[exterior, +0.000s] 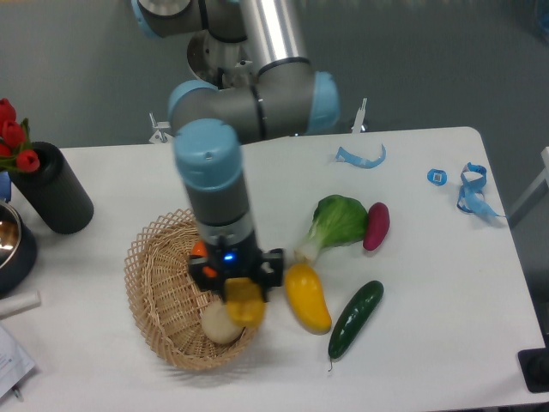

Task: Pick up the yellow pepper from the basket
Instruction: 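Lift the yellow pepper out of the basket and carry it toward the cucumber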

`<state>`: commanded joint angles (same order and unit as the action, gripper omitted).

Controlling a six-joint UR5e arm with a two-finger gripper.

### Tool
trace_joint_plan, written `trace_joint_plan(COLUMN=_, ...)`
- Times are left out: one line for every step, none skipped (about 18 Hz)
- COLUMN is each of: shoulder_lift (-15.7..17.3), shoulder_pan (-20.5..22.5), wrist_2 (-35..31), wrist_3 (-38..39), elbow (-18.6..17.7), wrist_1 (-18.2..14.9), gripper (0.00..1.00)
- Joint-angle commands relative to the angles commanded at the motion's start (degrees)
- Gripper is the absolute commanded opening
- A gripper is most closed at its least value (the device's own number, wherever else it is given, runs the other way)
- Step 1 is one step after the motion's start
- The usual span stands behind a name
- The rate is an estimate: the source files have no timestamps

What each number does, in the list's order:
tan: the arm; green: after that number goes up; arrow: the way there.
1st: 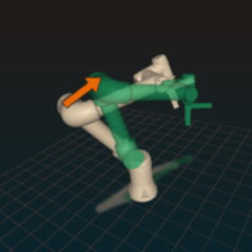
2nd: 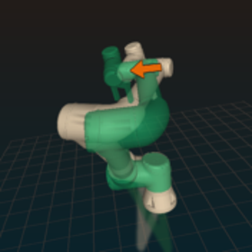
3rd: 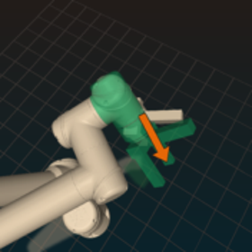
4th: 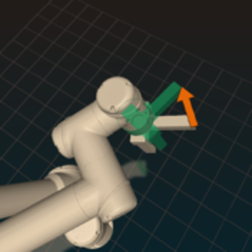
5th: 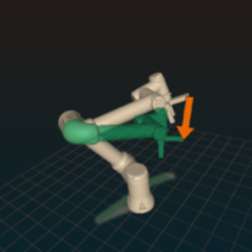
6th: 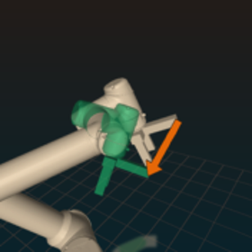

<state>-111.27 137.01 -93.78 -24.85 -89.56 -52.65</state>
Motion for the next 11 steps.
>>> trace_joint_plan(shoulder_lift=0.00, shoulder_pan=1.58, wrist_2=0.00, wrist_3=-2.98, elbow=-0.09, wrist_1=0.00, gripper=0.22)
trace_joint_plan(shoulder_lift=0.09, shoulder_pan=3.16, wrist_2=0.00, wrist_3=-6.06, elbow=-0.18, wrist_1=0.00, gripper=0.22)
trace_joint_plan(shoulder_lift=0.35, shoulder_pan=4.92, wrist_2=0.09, wrist_3=-9.22, elbow=-0.26, wrist_1=0.00, gripper=0.22)
trace_joint_plan(shoulder_lift=0.53, shoulder_pan=6.76, wrist_2=0.26, wrist_3=-11.95, elbow=-0.27, wrist_1=-0.09, gripper=0.22)
trace_joint_plan(shoulder_lift=0.53, shoulder_pan=8.35, wrist_2=0.61, wrist_3=-14.41, elbow=-0.35, wrist_1=-0.09, gripper=0.22)
trace_joint_plan(shoulder_lift=0.53, shoulder_pan=9.76, wrist_2=0.97, wrist_3=-16.79, elbow=-0.35, wrist_1=-0.09, gripper=0.22)
trace_joint_plan(shoulder_lift=0.53, shoulder_pan=11.08, wrist_2=1.06, wrist_3=-19.07, elbow=-0.35, wrist_1=-0.09, gripper=0.22)
trace_joint_plan(shoulder_lift=0.44, shoulder_pan=12.22, wrist_2=1.06, wrist_3=-21.27, elbow=-0.35, wrist_1=-0.09, gripper=0.22)
trace_joint_plan(shoulder_lift=0.44, shoulder_pan=13.36, wrist_2=1.14, wrist_3=-23.38, elbow=-0.35, wrist_1=-0.52, gripper=0.22)
trace_joint_plan(shoulder_lift=0.53, shoulder_pan=14.42, wrist_2=1.41, wrist_3=-25.84, elbow=-0.35, wrist_1=-1.31, gripper=0.22)
trace_joint_plan(shoulder_lift=0.53, shoulder_pan=16.43, wrist_2=2.37, wrist_3=-30.48, elbow=-0.35, wrist_1=-2.80, gripper=0.22)
